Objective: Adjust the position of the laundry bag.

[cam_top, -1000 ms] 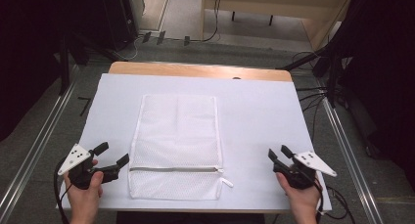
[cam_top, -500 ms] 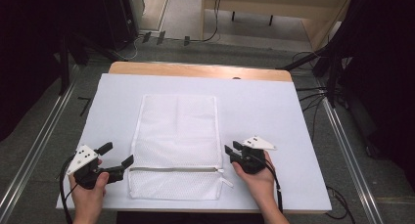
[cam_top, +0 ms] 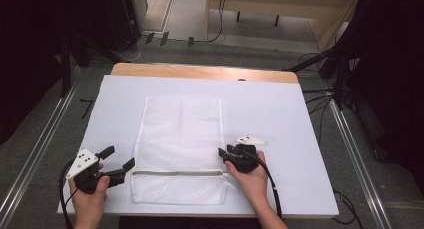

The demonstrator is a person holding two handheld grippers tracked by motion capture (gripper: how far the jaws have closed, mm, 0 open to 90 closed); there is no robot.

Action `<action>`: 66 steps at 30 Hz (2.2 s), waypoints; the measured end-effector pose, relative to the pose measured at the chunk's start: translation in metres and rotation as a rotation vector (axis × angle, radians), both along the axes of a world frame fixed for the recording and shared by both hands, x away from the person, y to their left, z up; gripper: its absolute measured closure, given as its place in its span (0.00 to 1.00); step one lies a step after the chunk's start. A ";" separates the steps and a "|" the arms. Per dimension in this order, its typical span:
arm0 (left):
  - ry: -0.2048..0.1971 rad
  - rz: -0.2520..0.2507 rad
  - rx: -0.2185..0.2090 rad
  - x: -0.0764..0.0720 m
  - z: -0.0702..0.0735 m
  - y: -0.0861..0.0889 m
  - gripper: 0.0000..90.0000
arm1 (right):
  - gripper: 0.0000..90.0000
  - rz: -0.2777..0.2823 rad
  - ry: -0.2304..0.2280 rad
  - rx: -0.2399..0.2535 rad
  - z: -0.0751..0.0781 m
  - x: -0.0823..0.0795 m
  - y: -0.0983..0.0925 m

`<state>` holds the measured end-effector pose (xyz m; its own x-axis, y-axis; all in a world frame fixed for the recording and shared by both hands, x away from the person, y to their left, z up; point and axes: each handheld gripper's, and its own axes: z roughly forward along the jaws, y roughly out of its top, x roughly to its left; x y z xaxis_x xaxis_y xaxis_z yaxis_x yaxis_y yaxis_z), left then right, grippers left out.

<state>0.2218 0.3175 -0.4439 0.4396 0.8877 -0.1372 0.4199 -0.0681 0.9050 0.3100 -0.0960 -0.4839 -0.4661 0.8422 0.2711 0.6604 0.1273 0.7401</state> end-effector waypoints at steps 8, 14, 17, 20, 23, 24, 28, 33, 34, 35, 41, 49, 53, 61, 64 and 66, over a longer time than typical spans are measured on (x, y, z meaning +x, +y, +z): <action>0.003 0.005 -0.001 0.000 -0.001 0.000 0.15 | 1.00 -0.012 -0.001 -0.011 -0.001 0.000 -0.001; 0.005 0.010 -0.005 0.001 -0.001 0.002 0.15 | 1.00 -0.028 -0.009 -0.024 0.000 -0.001 -0.006; 0.005 0.013 -0.007 0.000 -0.001 0.002 0.15 | 1.00 -0.043 -0.009 -0.022 0.000 -0.001 -0.013; 0.004 0.014 -0.006 0.000 -0.001 0.003 0.15 | 1.00 -0.059 -0.008 -0.017 0.000 -0.001 -0.021; 0.006 0.014 -0.008 0.001 -0.001 0.002 0.15 | 0.99 -0.047 0.010 0.039 0.000 0.001 -0.029; 0.005 0.014 -0.008 0.002 -0.002 0.002 0.15 | 0.94 -0.035 0.015 0.057 0.000 0.001 -0.029; 0.008 0.010 -0.003 0.002 -0.002 0.001 0.15 | 0.83 -0.020 0.010 0.081 0.001 0.001 -0.023; 0.011 0.009 -0.003 0.002 -0.002 0.001 0.15 | 0.71 -0.011 -0.008 0.025 -0.001 0.003 -0.006; 0.012 0.008 -0.002 0.002 -0.003 0.001 0.15 | 0.70 -0.009 -0.010 0.014 -0.002 0.004 -0.003; 0.013 0.009 -0.002 0.002 -0.003 0.001 0.15 | 0.70 -0.013 -0.017 0.009 -0.002 0.004 -0.001; 0.014 0.009 -0.004 0.002 -0.003 0.000 0.15 | 0.81 -0.031 -0.025 -0.027 -0.002 0.007 0.008; 0.012 0.009 -0.005 0.001 -0.003 0.001 0.15 | 1.00 -0.008 -0.037 -0.036 -0.001 0.005 0.008; 0.016 0.010 -0.008 0.001 -0.003 0.003 0.15 | 1.00 -0.016 -0.039 -0.040 -0.001 0.004 0.003; 0.016 0.008 -0.003 0.000 -0.003 0.002 0.15 | 1.00 -0.045 -0.025 -0.042 0.000 0.008 -0.022; 0.014 0.007 -0.003 0.001 -0.003 0.001 0.15 | 1.00 -0.053 -0.023 -0.041 0.001 0.008 -0.029; 0.013 0.006 -0.003 0.001 -0.003 0.001 0.15 | 1.00 -0.063 -0.021 -0.037 0.003 0.009 -0.037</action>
<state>0.2225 0.3182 -0.4469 0.4321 0.8899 -0.1461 0.4323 -0.0623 0.8996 0.3187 -0.1330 -0.4813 -0.4173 0.8791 0.2303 0.6526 0.1136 0.7491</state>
